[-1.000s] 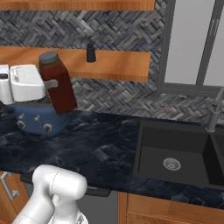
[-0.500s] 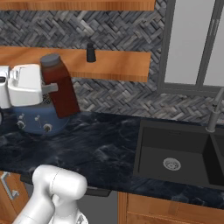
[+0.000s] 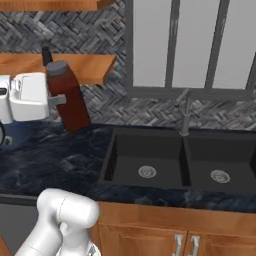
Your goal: Collect the paprika, ketchup, and shaker from the cabinet and place them next to the stove.
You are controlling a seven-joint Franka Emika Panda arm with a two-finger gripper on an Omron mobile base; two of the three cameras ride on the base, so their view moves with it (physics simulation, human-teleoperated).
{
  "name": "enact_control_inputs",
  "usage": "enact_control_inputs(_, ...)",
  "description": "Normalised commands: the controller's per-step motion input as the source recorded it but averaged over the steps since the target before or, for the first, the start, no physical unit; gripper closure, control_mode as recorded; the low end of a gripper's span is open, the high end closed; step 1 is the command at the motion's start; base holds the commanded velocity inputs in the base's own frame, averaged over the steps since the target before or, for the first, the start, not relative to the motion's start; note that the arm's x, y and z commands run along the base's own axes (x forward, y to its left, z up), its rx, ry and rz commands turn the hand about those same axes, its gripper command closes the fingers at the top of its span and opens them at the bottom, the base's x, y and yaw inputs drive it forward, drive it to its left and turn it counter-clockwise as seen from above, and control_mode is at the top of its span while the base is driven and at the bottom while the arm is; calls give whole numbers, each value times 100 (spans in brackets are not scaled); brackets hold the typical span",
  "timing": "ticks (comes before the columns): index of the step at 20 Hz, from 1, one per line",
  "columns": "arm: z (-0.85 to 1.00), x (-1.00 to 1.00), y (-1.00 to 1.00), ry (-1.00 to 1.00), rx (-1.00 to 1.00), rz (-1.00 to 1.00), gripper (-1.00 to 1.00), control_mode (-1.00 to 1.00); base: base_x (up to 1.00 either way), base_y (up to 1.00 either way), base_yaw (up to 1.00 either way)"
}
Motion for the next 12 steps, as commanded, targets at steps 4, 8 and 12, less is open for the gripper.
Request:
enact_control_inputs(4, 0, 0, 0, 0, 0, 0, 100, 100, -23, -98, -34)
enact_control_inputs(8, 0, 0, 0, 0, 0, 0, 100, 100, -5, -93, -35)
enact_control_inputs(12, 0, 0, 0, 0, 0, 0, 100, 100, 0, -86, -36)
